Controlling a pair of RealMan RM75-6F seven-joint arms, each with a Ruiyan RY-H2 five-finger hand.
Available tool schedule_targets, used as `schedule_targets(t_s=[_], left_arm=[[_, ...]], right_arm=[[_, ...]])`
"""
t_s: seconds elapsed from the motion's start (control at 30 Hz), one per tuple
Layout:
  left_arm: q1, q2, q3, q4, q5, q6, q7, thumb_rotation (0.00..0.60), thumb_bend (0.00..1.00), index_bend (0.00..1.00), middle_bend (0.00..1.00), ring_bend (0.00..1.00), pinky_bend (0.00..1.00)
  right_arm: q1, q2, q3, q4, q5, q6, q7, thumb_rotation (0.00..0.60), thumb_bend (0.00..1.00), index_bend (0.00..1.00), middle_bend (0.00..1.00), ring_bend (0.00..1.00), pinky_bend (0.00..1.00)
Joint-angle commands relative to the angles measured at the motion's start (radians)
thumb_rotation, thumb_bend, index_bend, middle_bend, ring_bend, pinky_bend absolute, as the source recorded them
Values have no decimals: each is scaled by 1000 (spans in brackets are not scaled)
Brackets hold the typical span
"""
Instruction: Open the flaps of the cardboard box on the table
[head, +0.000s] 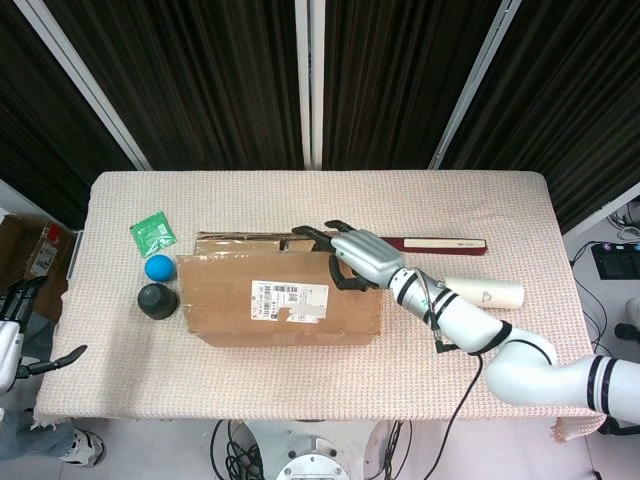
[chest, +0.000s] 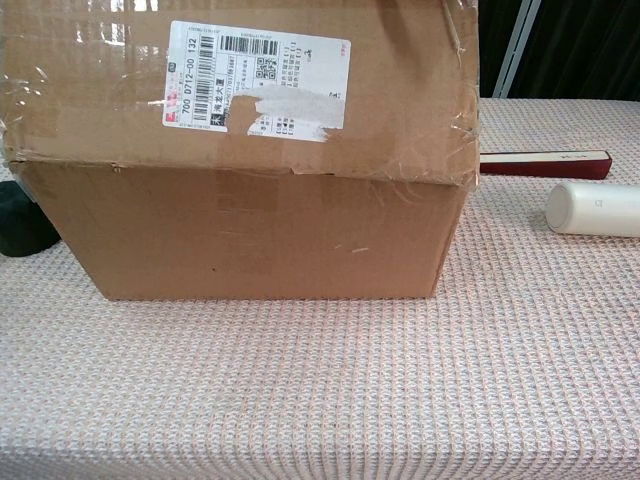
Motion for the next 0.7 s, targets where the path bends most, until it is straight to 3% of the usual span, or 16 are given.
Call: schedule_targets(t_s=[0.03, 0.23, 0.4, 0.53, 0.7], left_arm=[[-4, 3, -3, -9, 4, -1, 5, 342, 18, 84, 117, 87, 180], [-8, 14, -7, -31, 3, -6, 15, 342, 19, 85, 117, 87, 180], [-10, 21, -9, -47, 4, -7, 26, 343, 19, 85, 117, 87, 180], [-11, 24, -9, -56, 3, -10, 33, 340, 19, 84, 117, 87, 180], [-12, 24, -9, -62, 2, -12, 40, 340, 19, 84, 117, 87, 180]], right_arm=[[-104, 85, 48, -97, -149, 3, 138, 600, 880, 0, 367, 392, 0], [-214, 161, 31, -169, -434, 44, 388, 600, 817, 0, 357, 375, 0], [-264, 216, -48, -164, -701, 196, 598, 600, 791, 0, 315, 369, 0], [-283, 258, -112, -138, -845, 317, 657, 600, 780, 0, 245, 303, 0], [-310, 285, -167, -141, -922, 442, 644, 600, 778, 0, 181, 232, 0]])
